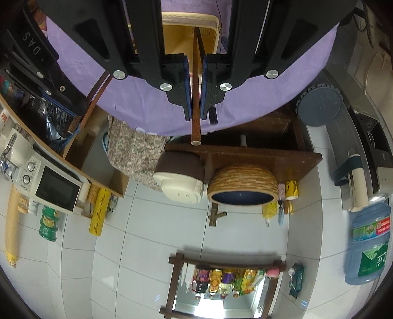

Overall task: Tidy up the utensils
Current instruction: 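Lower both chopsticks into the holder and open both tools, then withdraw both tools from the holder back over the remaining utensils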

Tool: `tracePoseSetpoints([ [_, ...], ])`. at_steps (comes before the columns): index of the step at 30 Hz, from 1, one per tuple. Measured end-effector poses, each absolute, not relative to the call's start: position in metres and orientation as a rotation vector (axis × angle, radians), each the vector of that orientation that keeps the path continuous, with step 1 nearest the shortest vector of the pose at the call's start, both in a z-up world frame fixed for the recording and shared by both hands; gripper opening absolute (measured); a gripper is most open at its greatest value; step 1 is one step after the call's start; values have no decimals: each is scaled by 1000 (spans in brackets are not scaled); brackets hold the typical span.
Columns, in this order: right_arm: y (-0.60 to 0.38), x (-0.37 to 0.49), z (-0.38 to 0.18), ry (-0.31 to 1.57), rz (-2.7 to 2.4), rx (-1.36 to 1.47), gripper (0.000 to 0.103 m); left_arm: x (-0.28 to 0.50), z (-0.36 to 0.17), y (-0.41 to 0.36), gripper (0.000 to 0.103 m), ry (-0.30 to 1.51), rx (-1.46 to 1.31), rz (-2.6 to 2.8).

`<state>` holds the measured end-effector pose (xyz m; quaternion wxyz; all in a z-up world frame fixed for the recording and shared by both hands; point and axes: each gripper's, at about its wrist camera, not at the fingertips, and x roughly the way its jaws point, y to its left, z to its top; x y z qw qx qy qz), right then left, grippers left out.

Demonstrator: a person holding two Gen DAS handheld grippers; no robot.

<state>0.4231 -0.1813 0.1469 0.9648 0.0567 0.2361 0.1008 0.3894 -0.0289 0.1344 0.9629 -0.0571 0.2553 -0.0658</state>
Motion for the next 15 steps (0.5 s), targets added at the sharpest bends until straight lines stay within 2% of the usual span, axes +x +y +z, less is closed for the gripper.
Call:
tracePoseSetpoints([
  [9,-192,424,134,456,176,135,9,393,121,-28,9,544,-131,-113],
  [10,-193,423,133,451,177,138,12,392,121,-28,10,545,-134,-113],
  [11,-195,422,133,447,177,140,21,389,122,-28,12,542,-130,-106],
  [12,-196,420,132,440,171,142,29,387,121,-28,23,536,-127,-101],
  [13,-198,417,132,432,166,146,51,381,122,-27,42,523,-125,-97],
  [14,-199,414,132,422,162,154,59,378,122,-26,50,518,-127,-99],
  [15,-202,407,132,402,157,161,59,373,121,-24,58,513,-129,-102],
])
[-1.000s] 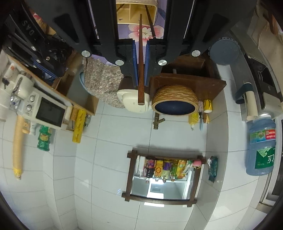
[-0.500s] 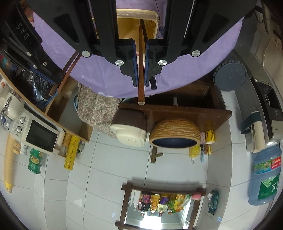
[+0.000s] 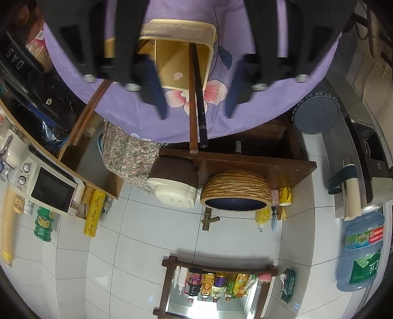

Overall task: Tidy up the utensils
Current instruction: 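Withdraw both tools from the holder back over the remaining utensils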

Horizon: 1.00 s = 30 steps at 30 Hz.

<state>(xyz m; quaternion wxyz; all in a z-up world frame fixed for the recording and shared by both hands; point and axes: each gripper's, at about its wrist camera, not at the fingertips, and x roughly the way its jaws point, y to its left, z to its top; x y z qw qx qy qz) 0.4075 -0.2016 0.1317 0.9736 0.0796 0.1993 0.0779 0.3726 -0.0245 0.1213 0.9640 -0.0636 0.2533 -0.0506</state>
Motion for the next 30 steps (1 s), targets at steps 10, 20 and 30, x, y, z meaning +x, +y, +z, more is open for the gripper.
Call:
tracePoseSetpoints([
  [10,-209,351,116,439,166,91,68,301,81,-8,76,590,-27,-161],
  [20,-213,284,63,531,132,17,68,234,12,7,76,722,-21,-170],
  [30,-220,231,-12,658,54,23,68,214,-49,-11,55,885,-50,-184],
])
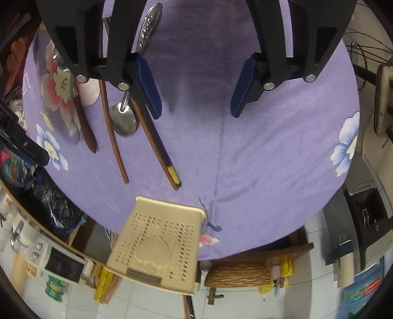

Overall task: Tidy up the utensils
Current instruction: 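Withdraw both tools from the holder back over the remaining utensils, then grasp the yellow-tipped black chopstick with left tool while right tool grasps a brown chopstick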

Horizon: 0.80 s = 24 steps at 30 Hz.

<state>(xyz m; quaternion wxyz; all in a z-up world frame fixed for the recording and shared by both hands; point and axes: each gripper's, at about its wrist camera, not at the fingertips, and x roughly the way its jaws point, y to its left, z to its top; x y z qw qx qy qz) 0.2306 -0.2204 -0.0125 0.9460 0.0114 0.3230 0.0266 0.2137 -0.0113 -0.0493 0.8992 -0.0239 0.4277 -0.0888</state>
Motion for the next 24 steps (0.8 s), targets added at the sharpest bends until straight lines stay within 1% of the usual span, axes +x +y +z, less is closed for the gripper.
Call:
tracePoseSetpoints([
  [6,-226,218,-17,655,46,45,69,226,-51,-33,53,909,-10,-225],
  [10,-227,213,-15,643,55,54,73,228,-60,-40,50,934,0,-217],
  [24,-226,215,-18,654,61,64,73,235,-62,-48,50,936,35,-193],
])
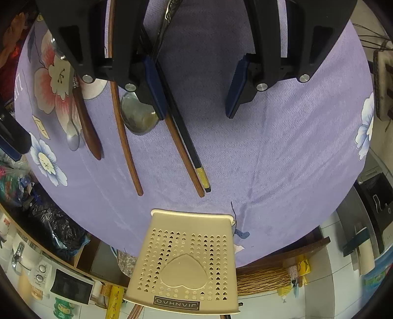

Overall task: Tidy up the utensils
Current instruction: 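Grasp the yellow-tipped black chopstick with left tool while right tool grasps a brown chopstick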

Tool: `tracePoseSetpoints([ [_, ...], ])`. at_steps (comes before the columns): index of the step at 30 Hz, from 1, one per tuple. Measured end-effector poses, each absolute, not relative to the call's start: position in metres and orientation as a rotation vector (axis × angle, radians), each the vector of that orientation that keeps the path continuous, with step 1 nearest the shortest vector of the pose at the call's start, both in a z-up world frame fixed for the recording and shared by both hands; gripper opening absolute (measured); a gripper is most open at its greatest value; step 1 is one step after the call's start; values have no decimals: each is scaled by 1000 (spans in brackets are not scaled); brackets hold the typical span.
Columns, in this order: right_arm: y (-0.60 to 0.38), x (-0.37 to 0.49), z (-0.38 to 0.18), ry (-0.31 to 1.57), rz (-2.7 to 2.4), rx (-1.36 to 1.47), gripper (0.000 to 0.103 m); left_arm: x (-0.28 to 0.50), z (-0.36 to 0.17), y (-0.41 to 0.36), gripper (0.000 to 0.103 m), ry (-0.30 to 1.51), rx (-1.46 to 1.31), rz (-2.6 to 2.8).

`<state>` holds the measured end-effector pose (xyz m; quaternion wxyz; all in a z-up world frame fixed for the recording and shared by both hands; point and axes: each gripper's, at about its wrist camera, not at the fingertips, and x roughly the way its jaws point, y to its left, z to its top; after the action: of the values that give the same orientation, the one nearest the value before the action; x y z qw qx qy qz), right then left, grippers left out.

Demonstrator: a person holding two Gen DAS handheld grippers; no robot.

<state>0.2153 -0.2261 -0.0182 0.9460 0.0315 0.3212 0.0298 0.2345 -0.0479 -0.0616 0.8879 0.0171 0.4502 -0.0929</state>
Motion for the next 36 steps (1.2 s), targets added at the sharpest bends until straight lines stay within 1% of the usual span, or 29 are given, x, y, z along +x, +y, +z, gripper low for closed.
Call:
tracePoseSetpoints([
  [8,-230,219,-17,672,49,55,73,237,-61,-28,51,940,15,-180],
  [16,-212,260,-23,792,185,99,72,254,-55,-19,50,941,-45,-162],
  [18,-207,278,-23,814,189,94,69,262,-53,-16,50,942,-45,-149],
  [21,-203,302,-25,860,179,118,65,271,-47,-8,50,931,-69,-117],
  [24,-190,319,-33,894,174,102,58,276,-45,-7,50,930,-81,-105],
  [25,-184,326,-37,910,175,99,54,277,-46,-9,50,932,-81,-106],
  [26,-180,332,-42,927,168,103,48,278,-46,-11,50,936,-76,-106],
  [28,-177,340,-50,954,154,116,42,281,-48,-16,50,948,-66,-111],
  [36,-165,358,-72,1029,112,110,31,287,-58,-24,50,958,-32,-80],
])
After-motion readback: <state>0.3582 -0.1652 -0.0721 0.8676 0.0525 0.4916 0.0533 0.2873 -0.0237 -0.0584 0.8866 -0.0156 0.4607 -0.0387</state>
